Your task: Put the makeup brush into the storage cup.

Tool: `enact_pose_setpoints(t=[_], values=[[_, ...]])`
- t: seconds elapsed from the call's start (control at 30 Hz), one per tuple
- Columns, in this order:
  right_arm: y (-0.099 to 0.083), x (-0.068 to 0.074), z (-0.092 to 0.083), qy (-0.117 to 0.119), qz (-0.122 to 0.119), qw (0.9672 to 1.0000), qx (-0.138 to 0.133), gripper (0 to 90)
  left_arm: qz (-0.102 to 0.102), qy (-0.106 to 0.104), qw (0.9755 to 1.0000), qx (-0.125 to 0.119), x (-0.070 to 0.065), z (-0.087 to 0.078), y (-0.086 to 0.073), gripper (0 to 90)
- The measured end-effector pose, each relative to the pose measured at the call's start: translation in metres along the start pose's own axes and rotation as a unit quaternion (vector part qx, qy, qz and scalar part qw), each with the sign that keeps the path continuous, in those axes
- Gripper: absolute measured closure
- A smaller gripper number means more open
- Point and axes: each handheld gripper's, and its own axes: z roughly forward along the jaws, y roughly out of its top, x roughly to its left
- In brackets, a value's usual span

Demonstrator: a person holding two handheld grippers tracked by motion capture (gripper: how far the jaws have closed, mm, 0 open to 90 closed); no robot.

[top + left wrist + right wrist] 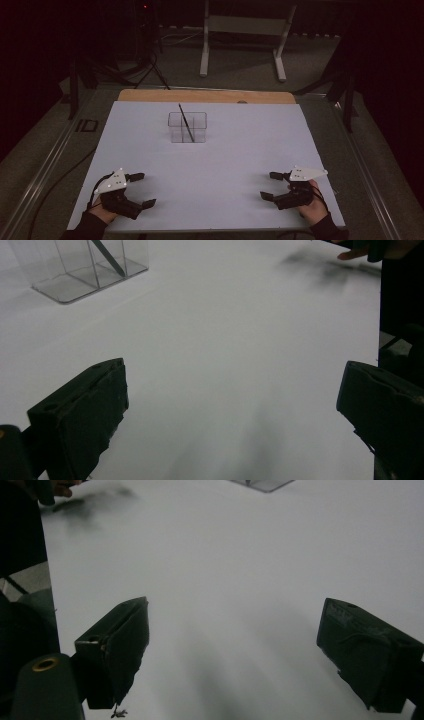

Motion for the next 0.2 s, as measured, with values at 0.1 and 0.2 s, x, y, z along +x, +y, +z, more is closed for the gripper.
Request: enact_pose_setpoints(t=[0.1,0.2], values=[[-0.0009,0.0000,0.0018,0.000,-0.001,1.0000,0.008,13.4,-0.009,0.004,0.9999,-0.004,0.0024,-0.0015,-0.0005,1.6],[-0.0010,-0.0004,0.0015,-0.001,0.002,1.0000,0.007,13.4,-0.011,0.004,0.9999,-0.008,0.0031,-0.0021,-0.0011,1.6]])
